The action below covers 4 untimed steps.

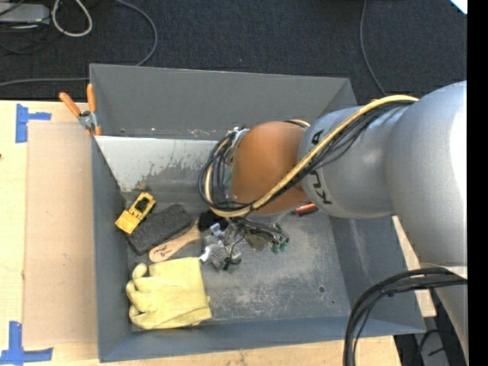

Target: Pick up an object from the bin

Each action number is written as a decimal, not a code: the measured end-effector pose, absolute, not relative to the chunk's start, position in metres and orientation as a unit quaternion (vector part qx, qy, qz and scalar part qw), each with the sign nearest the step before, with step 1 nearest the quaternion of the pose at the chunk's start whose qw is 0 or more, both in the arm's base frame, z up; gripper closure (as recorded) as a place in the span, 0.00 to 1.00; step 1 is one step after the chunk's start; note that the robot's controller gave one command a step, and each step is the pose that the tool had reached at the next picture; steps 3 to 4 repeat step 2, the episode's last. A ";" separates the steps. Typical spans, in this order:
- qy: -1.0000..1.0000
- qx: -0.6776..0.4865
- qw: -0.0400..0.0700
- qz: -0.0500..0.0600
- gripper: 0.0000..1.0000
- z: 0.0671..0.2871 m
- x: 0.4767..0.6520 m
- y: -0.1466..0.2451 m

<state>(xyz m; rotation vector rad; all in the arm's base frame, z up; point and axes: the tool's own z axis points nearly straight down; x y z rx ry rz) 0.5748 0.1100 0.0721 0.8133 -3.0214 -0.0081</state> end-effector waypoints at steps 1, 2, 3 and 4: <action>-0.966 0.260 0.012 -0.003 1.00 0.087 0.571 0.110; -0.966 0.259 0.008 -0.003 1.00 0.122 0.573 0.111; -0.966 0.259 0.008 -0.003 1.00 0.122 0.573 0.111; -0.966 0.259 0.008 -0.003 1.00 0.122 0.573 0.111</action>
Offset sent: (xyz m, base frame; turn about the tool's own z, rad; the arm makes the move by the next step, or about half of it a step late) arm -0.0023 -0.0004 0.0636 0.0004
